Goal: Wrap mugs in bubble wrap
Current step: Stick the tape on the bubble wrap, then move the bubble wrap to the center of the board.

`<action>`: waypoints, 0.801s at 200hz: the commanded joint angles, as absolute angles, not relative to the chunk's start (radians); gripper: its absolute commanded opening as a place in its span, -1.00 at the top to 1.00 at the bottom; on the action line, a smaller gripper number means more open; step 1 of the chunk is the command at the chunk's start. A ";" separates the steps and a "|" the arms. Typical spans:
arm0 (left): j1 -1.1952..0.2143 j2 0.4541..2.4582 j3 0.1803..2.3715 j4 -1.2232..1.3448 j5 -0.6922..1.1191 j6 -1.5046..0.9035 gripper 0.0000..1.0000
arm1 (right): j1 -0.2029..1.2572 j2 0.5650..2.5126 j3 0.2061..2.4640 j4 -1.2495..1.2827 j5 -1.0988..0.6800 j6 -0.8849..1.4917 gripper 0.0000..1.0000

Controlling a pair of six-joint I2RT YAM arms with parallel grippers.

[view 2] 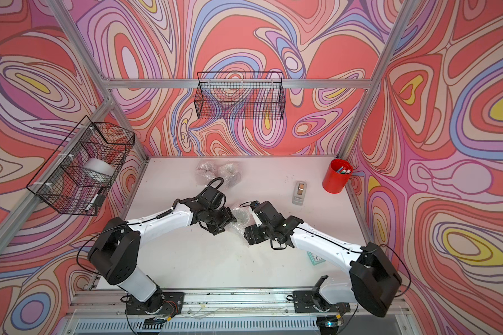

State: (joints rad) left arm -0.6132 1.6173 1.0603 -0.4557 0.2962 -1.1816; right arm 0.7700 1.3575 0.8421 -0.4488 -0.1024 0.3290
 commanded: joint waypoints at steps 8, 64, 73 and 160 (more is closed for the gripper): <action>-0.600 1.552 1.056 -0.545 0.230 -1.168 -0.44 | 0.814 1.419 0.895 -0.405 -0.053 0.304 -0.60; -0.564 1.446 1.034 -0.622 0.159 -1.126 -0.45 | 0.888 1.578 0.992 -0.436 0.076 0.415 -0.50; -0.545 1.421 1.019 -0.637 0.151 -1.117 -0.45 | 0.887 1.602 1.004 -0.435 0.109 0.445 -0.39; -0.292 1.191 0.940 -0.770 0.140 -0.928 -0.47 | 0.750 1.757 1.174 -0.524 0.275 0.545 0.12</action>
